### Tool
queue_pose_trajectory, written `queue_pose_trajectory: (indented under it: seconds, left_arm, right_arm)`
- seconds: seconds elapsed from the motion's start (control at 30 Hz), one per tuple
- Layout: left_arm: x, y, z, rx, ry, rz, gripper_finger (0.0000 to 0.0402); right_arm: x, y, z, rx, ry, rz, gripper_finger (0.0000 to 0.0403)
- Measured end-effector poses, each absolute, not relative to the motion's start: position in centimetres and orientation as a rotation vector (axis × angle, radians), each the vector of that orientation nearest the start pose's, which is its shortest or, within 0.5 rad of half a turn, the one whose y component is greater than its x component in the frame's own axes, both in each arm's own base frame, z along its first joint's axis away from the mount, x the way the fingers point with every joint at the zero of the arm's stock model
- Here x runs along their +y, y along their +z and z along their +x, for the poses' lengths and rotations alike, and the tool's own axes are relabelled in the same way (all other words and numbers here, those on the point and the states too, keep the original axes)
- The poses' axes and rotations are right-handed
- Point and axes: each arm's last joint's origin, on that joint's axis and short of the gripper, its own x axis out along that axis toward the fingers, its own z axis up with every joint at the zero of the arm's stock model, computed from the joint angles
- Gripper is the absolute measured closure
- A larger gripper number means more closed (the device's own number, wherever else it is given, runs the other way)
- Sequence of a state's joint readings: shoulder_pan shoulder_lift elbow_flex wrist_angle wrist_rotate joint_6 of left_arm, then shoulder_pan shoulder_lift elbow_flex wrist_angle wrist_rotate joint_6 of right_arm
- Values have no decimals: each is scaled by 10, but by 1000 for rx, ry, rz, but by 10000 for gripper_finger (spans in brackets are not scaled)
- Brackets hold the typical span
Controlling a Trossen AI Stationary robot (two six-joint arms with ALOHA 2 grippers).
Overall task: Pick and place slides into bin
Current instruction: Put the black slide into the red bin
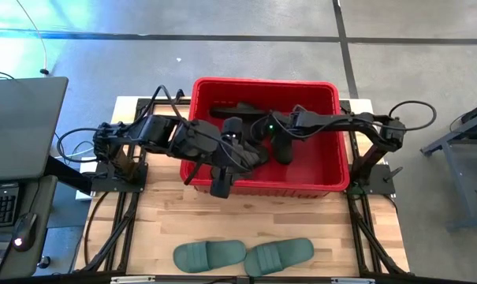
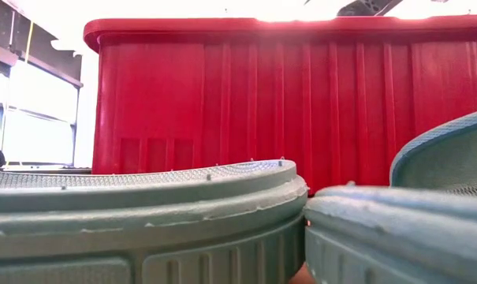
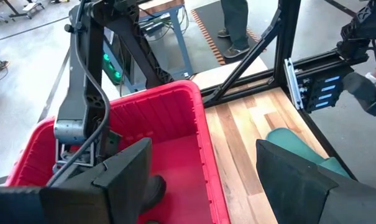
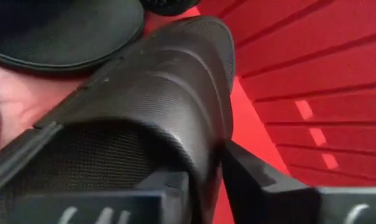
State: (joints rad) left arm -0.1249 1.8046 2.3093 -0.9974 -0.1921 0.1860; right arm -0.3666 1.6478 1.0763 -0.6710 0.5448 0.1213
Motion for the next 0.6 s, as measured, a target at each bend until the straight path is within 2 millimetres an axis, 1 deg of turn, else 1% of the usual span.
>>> queue_pose_trajectory:
  seconds: [0.13, 0.37, 0.5, 0.6]
  left_arm:
    - [-38, 486, 349, 492, 21, 260, 131]
    - [-38, 486, 349, 495, 20, 260, 131]
    - [-38, 482, 347, 540, 17, 257, 131]
    - [-39, 477, 344, 592, -4, 223, 131]
  right_arm:
    - [-129, 198, 283, 1213, -863, -32, 302]
    - [-130, 199, 287, 1180, -850, -33, 253]
    - [-129, 201, 288, 1170, -874, -36, 233]
    - [-128, 210, 293, 1148, -873, -58, 227]
